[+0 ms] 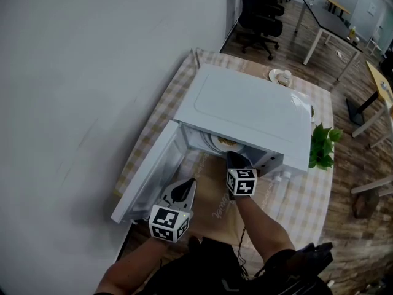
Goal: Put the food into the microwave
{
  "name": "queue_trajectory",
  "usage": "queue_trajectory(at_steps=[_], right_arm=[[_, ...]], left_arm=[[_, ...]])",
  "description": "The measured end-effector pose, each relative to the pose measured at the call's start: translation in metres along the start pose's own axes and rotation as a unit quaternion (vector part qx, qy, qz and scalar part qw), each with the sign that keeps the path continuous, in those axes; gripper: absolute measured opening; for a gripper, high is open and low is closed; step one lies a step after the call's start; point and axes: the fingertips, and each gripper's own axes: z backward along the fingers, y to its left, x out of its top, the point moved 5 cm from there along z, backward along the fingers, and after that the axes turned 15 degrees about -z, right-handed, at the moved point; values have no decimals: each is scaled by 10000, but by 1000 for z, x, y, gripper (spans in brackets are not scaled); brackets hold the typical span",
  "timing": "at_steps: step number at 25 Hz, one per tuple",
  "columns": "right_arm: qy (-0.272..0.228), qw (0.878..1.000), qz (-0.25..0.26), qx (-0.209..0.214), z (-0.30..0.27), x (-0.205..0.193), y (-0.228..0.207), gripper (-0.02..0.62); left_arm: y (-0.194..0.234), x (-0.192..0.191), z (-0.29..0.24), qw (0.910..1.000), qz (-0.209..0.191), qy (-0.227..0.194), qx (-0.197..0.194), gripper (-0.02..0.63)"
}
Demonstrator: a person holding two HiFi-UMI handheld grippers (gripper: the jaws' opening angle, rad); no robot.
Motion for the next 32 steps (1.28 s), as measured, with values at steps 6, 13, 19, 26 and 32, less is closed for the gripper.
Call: queue_trajectory(at_steps=[6,13,19,26,32], right_arm=[[95,10000,2,-16,3,3,4,9],[-29,9996,117,256,41,0,28,9],[-269,9978,267,541,91,8,61,9],[-594,9955,292,681,152,11,98,9],[-910,9921,479,717,209,16,126,9]], left_arm=[[0,3,6,10000,-37,-42,-23,8],[-7,11,24,9997,-98,-224,-99,8],[-16,19,48,9982,-138,-538,-231,8],[-29,28,83,9950,-141,-893,-420,8],[-39,42,115,9897,71,-1282,-634,8]])
